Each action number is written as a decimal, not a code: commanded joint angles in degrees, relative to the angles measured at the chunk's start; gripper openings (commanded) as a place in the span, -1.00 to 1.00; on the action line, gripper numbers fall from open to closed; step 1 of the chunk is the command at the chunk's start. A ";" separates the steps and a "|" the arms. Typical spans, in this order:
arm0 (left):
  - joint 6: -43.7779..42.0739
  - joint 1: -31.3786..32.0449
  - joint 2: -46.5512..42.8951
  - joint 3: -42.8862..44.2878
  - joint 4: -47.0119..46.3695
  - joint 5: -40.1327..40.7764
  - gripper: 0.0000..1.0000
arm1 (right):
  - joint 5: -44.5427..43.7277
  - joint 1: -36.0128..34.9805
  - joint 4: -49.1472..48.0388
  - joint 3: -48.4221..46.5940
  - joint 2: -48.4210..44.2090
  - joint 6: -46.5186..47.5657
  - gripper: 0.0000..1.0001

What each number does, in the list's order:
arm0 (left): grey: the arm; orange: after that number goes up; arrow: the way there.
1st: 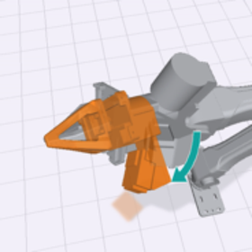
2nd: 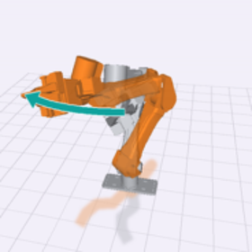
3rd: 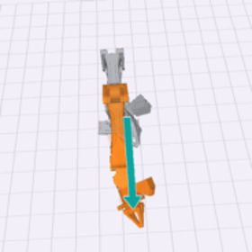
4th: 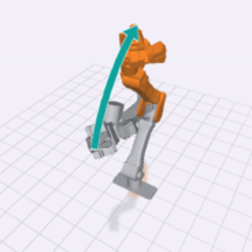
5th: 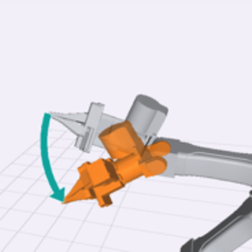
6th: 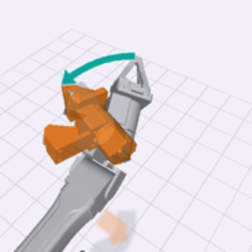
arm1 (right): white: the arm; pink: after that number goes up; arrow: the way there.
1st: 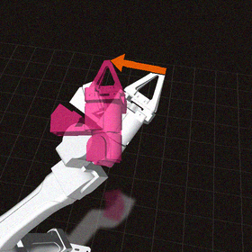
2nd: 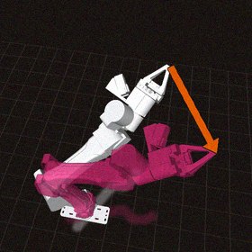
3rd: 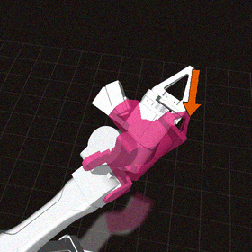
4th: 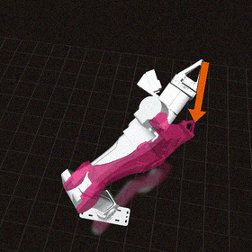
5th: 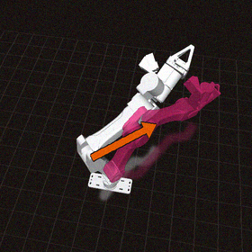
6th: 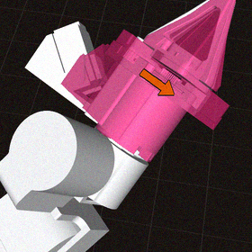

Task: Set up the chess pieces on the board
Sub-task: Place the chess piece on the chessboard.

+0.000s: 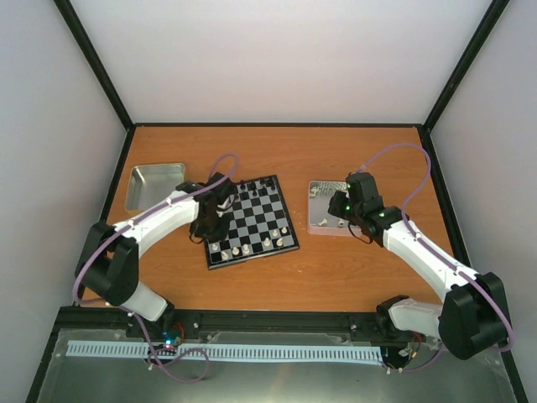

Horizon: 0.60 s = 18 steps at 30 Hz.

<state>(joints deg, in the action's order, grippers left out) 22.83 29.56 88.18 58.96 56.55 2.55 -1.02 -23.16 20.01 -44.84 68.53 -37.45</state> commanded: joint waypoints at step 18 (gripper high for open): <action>15.27 -0.73 -21.86 5.20 -42.98 -32.75 0.43 | 55.52 0.22 -26.53 -1.53 -9.61 19.79 -0.67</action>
<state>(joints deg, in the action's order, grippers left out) 31.44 29.26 69.01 63.55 27.27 -17.34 38.22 -23.07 2.72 -44.93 60.01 -19.42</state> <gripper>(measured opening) 0.681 0.169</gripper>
